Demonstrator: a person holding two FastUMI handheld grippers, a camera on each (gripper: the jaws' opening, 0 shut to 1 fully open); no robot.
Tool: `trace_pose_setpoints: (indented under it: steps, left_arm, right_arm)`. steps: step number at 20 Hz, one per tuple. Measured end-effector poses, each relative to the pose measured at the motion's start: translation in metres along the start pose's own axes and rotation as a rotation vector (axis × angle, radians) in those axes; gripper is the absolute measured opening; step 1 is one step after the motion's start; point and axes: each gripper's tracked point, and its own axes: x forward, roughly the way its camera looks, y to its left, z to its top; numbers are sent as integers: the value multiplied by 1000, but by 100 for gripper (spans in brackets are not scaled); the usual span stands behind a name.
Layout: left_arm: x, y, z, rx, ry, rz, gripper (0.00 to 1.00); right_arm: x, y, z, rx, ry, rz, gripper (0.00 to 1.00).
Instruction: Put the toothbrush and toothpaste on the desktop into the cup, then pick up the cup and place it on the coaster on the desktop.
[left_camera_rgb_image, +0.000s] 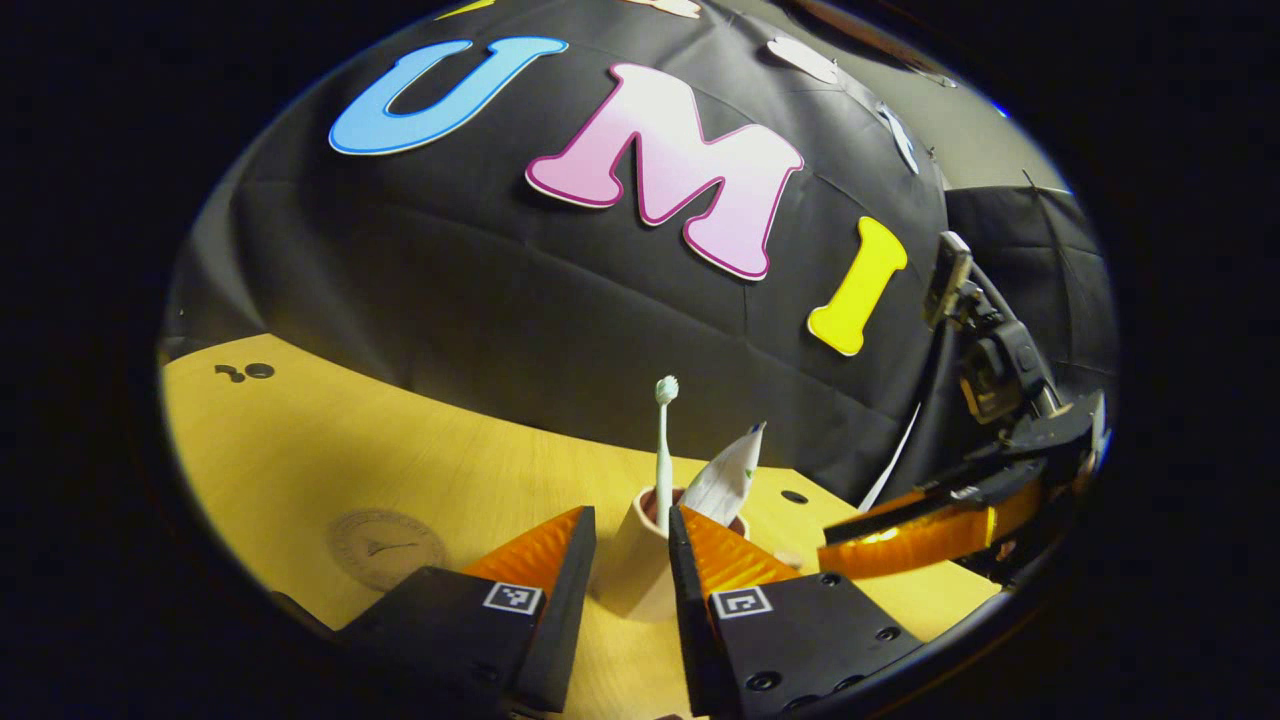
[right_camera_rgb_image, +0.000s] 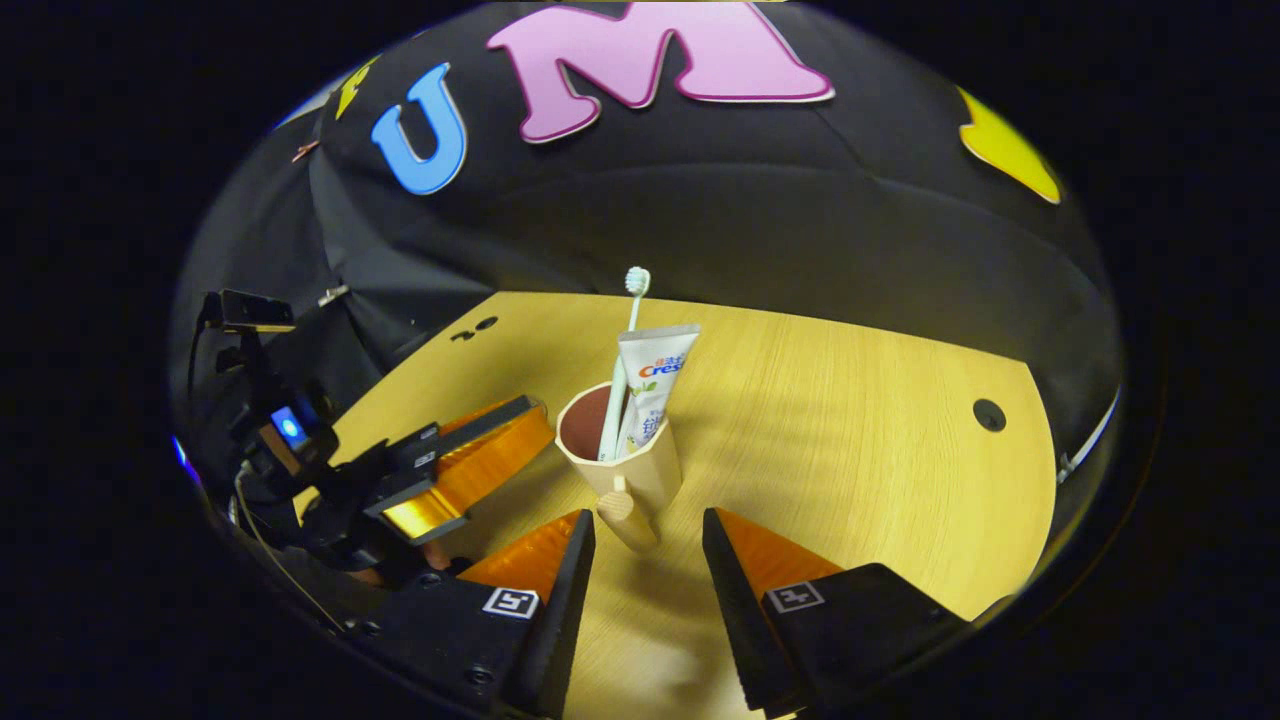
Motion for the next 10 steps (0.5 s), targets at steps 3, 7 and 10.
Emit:
trace_pose_setpoints:
  steps: [3, 7, 10]
  left_arm:
    - [-50, 14, -12, 24, 66, 29, 55]
    - [-114, 37, -34, 19, 176, 85, 64]
    - [-153, 53, -45, 11, 242, 127, 65]
  right_arm:
    - [14, 6, -2, -1, 69, 4, 68]
    - [39, 9, -12, -33, 170, -14, 68]
    - [59, 12, -29, -94, 258, -29, 68]
